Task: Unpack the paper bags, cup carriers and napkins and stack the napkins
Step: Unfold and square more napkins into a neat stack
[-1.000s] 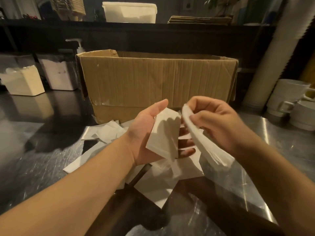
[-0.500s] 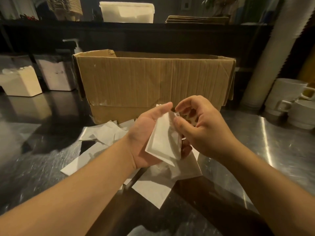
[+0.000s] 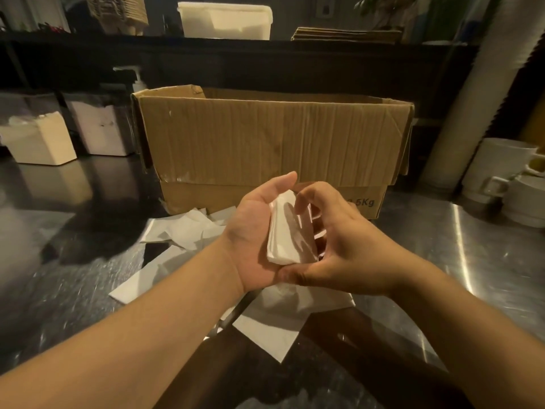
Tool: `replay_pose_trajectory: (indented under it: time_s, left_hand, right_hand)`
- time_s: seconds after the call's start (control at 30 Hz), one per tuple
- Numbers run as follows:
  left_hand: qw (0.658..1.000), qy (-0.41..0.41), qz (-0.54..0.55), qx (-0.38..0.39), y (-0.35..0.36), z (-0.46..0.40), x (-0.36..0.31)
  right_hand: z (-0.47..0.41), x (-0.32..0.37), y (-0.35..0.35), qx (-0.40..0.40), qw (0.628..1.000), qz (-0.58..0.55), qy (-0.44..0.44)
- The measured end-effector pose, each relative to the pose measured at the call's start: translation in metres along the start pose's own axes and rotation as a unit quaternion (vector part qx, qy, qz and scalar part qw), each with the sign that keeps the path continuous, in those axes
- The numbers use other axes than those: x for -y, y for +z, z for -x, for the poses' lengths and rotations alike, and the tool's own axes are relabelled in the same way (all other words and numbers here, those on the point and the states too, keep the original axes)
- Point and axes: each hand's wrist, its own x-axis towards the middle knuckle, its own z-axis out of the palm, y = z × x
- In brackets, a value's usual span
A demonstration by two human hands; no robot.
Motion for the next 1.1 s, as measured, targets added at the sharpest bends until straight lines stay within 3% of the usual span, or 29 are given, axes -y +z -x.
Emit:
replay_pose_trajectory:
  time_s: [0.2, 0.33, 0.57, 1.1]
  left_hand:
    - [0.999, 0.019, 0.01, -0.033, -0.003, -0.002, -0.003]
    - [0.999, 0.026, 0.028, -0.034, -0.004, -0.002, -0.003]
    - [0.999, 0.022, 0.024, -0.029, -0.002, 0.002, -0.005]
    - [0.998, 0.029, 0.038, -0.046, 0.004, 0.005, -0.005]
  right_hand:
    - [-0.001, -0.004, -0.003, -0.041, 0.998, -0.02, -0.042]
    - [-0.002, -0.007, 0.0, -0.085, 0.991, 0.05, -0.096]
    - [-0.005, -0.01, 0.005, -0.147, 0.98, 0.052, -0.124]
    - [-0.002, -0.005, 0.005, -0.181, 0.952, 0.181, -0.169]
